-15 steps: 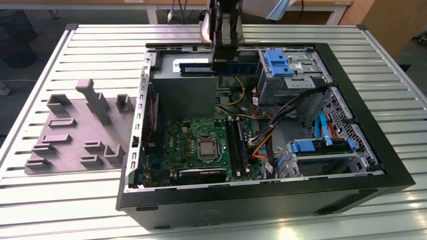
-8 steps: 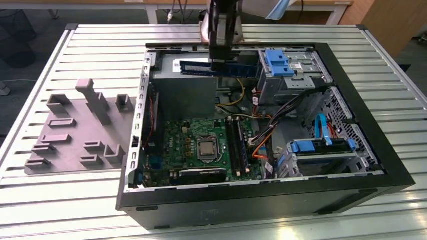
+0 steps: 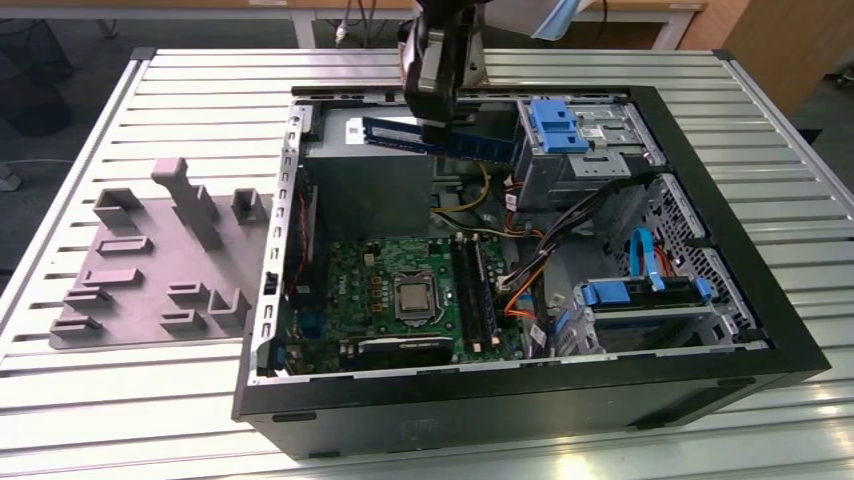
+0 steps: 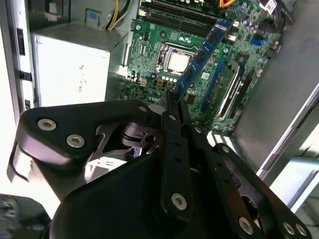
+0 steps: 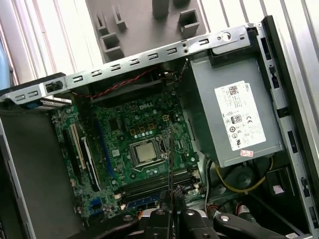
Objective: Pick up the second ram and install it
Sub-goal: 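Insert the second ram into the second slot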
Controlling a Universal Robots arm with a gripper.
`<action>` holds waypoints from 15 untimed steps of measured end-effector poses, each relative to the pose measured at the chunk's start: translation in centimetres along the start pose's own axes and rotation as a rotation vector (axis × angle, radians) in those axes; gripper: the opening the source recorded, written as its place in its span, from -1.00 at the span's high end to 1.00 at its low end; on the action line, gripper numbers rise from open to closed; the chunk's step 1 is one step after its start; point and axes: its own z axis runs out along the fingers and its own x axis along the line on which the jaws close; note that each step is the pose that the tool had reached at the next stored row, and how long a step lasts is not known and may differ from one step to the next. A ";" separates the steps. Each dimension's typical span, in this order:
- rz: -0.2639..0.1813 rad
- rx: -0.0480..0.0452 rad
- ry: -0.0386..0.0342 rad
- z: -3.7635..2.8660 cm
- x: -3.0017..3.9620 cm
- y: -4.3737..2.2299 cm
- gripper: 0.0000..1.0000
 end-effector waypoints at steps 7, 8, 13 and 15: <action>0.126 0.0005 -0.0006 0.15 0.00 0.00 0.72; 0.146 0.0006 -0.0007 0.17 0.00 0.00 0.72; 0.235 0.0010 -0.0011 0.27 0.00 0.00 0.72; 0.273 0.0012 -0.0012 0.31 0.00 0.00 0.72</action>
